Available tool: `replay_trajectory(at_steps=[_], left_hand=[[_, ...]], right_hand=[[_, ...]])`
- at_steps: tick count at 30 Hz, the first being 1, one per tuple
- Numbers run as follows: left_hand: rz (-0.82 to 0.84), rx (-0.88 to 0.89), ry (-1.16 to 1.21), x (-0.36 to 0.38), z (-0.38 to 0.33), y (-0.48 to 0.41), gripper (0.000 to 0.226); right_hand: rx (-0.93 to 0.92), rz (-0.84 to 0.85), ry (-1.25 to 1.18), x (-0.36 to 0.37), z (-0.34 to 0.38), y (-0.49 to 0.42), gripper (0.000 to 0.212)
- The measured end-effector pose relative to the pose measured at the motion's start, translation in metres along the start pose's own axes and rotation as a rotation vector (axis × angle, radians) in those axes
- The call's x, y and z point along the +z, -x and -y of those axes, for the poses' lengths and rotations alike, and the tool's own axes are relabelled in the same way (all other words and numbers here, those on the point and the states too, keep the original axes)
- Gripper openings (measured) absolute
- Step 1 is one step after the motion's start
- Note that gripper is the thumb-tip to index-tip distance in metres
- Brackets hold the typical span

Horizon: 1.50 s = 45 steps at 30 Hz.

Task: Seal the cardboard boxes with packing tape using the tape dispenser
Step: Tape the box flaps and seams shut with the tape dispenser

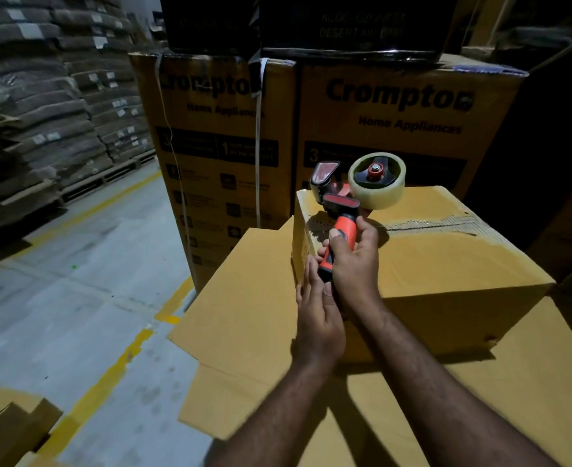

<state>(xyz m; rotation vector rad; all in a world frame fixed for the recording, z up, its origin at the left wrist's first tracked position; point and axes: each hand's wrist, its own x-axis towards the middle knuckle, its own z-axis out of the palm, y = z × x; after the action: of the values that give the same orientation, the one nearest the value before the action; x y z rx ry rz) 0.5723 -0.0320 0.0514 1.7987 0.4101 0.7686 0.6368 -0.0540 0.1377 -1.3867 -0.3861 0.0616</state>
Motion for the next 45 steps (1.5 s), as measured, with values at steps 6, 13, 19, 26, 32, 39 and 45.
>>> replay_trajectory(at_steps=[6, 13, 19, 26, 32, 39, 45], left_hand=[[-0.033, 0.091, -0.094, 0.004, 0.002, -0.014, 0.065], [-0.167, -0.061, -0.014, -0.059, 0.012, -0.054, 0.052], [-0.041, -0.161, -0.059, -0.101, 0.04, -0.073, 0.062], [-0.425, 0.141, -0.211, -0.082, -0.03, -0.063, 0.036], [0.451, -0.274, 0.484, 0.011, -0.155, -0.093, 0.036], [1.057, -0.477, 0.498, 0.083, -0.195, -0.136, 0.088], [1.138, -0.79, 0.654, 0.13, -0.215, -0.135, 0.054]], right_hand=[[0.069, -0.064, -0.155, -0.017, 0.009, -0.002, 0.044], [-0.042, -0.164, -0.036, -0.081, 0.033, 0.015, 0.046], [-0.09, -0.283, 0.105, -0.119, 0.031, 0.044, 0.054], [-0.071, -0.276, 0.067, -0.139, 0.044, 0.057, 0.05], [-0.19, -0.353, 0.424, -0.148, 0.058, 0.078, 0.052], [-0.27, -0.499, 0.811, -0.168, 0.09, 0.095, 0.059], [-0.268, -0.663, 0.935, -0.179, 0.097, 0.088, 0.061]])
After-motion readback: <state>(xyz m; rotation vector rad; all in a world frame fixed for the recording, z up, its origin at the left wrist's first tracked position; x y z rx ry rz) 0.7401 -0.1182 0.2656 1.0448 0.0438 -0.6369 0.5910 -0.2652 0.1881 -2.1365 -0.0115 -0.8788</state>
